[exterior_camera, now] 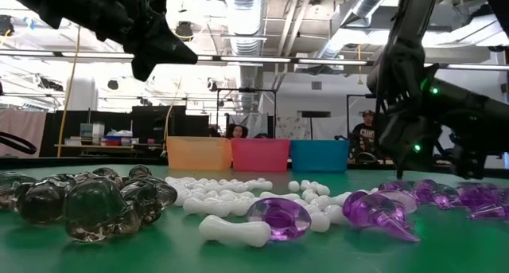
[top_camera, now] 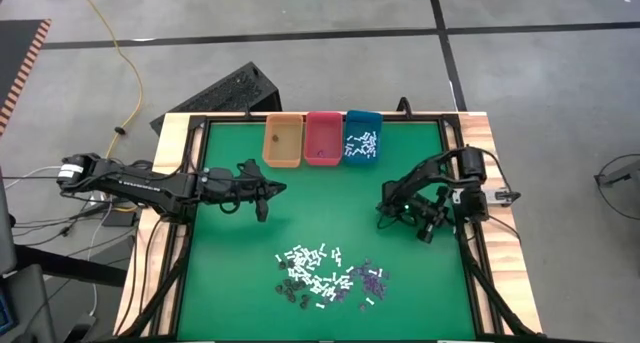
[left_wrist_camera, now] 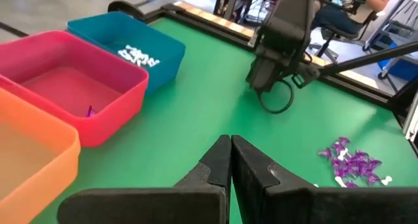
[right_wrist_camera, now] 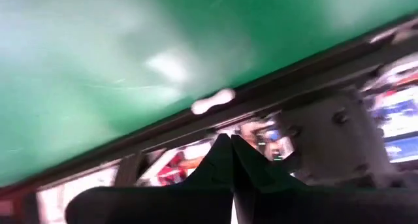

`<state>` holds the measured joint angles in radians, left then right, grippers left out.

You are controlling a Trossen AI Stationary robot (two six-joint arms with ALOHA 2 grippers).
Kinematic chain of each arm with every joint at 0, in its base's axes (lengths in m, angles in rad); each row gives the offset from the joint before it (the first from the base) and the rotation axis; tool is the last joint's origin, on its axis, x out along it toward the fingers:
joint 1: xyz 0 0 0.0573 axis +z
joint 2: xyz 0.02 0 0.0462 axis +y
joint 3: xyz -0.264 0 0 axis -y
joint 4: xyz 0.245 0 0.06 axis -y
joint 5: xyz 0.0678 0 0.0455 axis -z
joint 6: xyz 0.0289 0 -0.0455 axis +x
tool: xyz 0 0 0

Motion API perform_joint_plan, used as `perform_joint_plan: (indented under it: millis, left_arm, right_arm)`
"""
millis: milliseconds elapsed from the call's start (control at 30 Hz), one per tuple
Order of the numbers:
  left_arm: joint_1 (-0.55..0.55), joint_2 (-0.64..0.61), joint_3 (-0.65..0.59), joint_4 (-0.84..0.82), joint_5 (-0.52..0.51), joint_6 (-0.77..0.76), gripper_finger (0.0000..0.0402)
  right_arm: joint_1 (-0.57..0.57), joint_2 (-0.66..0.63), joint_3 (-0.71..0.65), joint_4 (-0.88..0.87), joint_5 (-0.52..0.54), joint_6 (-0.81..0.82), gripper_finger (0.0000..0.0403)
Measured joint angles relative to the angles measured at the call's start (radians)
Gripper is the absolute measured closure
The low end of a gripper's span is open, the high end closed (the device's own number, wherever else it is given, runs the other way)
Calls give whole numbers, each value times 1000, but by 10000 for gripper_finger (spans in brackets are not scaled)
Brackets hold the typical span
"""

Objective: Sort Halloween decoration
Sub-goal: Put the white bone toy into the blue bin

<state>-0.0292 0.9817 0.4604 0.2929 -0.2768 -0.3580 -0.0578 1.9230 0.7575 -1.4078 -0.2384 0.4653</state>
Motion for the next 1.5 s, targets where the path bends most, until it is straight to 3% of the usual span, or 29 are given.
perform_joint_plan:
  millis: [167, 367, 567, 700, 833, 1100, 1333, 1500]
  left_arm:
    - [0, 0, 0, 22, 15, -10, 401]
    - [-1, 0, 0, 20, 37, -32, 401]
    - [-13, 0, 0, 82, 87, -77, 401]
    - [-23, 0, 0, 94, 51, -54, 401]
    - [-23, 0, 0, 114, 59, -73, 401]
    - [-23, 0, 0, 118, 79, -82, 401]
    - [-23, 0, 0, 125, 69, -76, 401]
    - [-23, 0, 0, 125, 70, -74, 401]
  right_arm:
    - [-19, 42, -17, 38, -66, -81, 387]
    - [-31, 50, -51, 120, -56, -98, 387]
    - [-12, 3, -88, 169, 56, -89, 387]
    - [-25, -46, -118, 211, 59, -103, 387]
    - [-38, -101, -178, 289, -3, -90, 387]
    - [37, -196, -169, 272, -41, 96, 387]
    - [131, -225, -70, 294, -100, 224, 387]
    - [198, -210, 19, 296, -65, 330, 387]
